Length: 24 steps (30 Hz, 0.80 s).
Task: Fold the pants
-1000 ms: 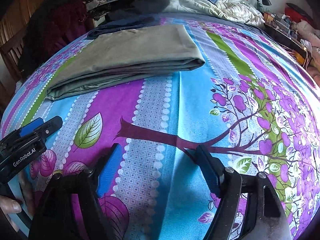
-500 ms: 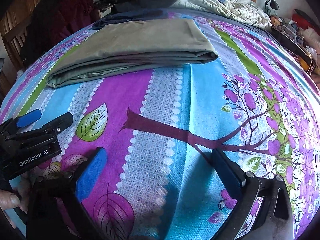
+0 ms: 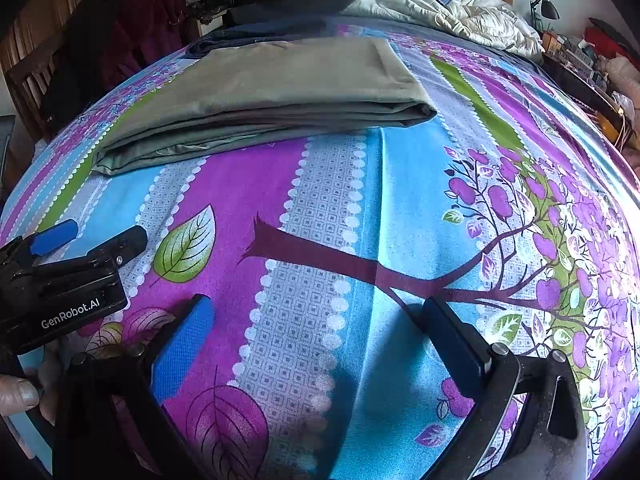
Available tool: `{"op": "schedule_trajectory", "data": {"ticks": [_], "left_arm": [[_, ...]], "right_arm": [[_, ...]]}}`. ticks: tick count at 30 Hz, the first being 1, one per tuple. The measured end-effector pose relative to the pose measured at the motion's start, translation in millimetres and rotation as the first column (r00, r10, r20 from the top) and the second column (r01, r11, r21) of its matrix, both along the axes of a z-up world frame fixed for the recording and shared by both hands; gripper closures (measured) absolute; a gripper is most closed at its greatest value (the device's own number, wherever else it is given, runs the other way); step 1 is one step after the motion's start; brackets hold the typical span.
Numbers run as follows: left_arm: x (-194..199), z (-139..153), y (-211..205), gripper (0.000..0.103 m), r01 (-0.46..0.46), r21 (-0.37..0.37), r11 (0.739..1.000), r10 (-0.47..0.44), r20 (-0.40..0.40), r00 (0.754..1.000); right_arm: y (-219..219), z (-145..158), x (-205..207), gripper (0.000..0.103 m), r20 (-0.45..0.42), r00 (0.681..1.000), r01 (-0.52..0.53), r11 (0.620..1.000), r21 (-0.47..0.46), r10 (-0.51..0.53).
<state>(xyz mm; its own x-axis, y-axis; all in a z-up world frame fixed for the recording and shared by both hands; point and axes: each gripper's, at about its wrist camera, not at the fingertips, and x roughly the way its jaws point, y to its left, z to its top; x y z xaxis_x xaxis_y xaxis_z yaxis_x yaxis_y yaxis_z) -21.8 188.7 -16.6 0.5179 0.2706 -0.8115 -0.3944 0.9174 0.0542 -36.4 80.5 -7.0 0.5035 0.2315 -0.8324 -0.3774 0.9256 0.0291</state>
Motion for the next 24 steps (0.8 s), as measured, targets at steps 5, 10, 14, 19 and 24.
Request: {"op": "schedule_trajectory", "data": {"ticks": [5,10,14,19,24], "left_arm": [[0.4,-0.1,0.1,0.002,-0.006,0.0,1.0,0.006,-0.005,1.0],[0.8,-0.1,0.2,0.002,-0.006,-0.001,1.0,0.006,-0.005,1.0],[0.9,-0.1,0.5,0.002,-0.006,0.0,1.0,0.006,-0.006,1.0],[1.3,-0.1,0.2,0.002,-0.006,0.0,1.0,0.006,-0.006,1.0],[1.6,-0.1,0.0,0.002,-0.005,0.001,1.0,0.005,-0.007,1.0]], "right_arm": [[0.3,0.0,-0.2,0.0,0.0,1.0,0.0,1.0,-0.001,0.0],[0.3,0.0,-0.3,0.0,0.0,1.0,0.0,1.0,-0.001,0.0],[-0.1,-0.1,-0.3,0.0,0.0,1.0,0.0,1.0,0.001,0.0],[0.5,-0.2,0.0,0.0,-0.001,1.0,0.0,1.0,0.001,0.0],[0.4,-0.1,-0.1,0.0,0.0,1.0,0.0,1.0,0.001,0.0]]}}
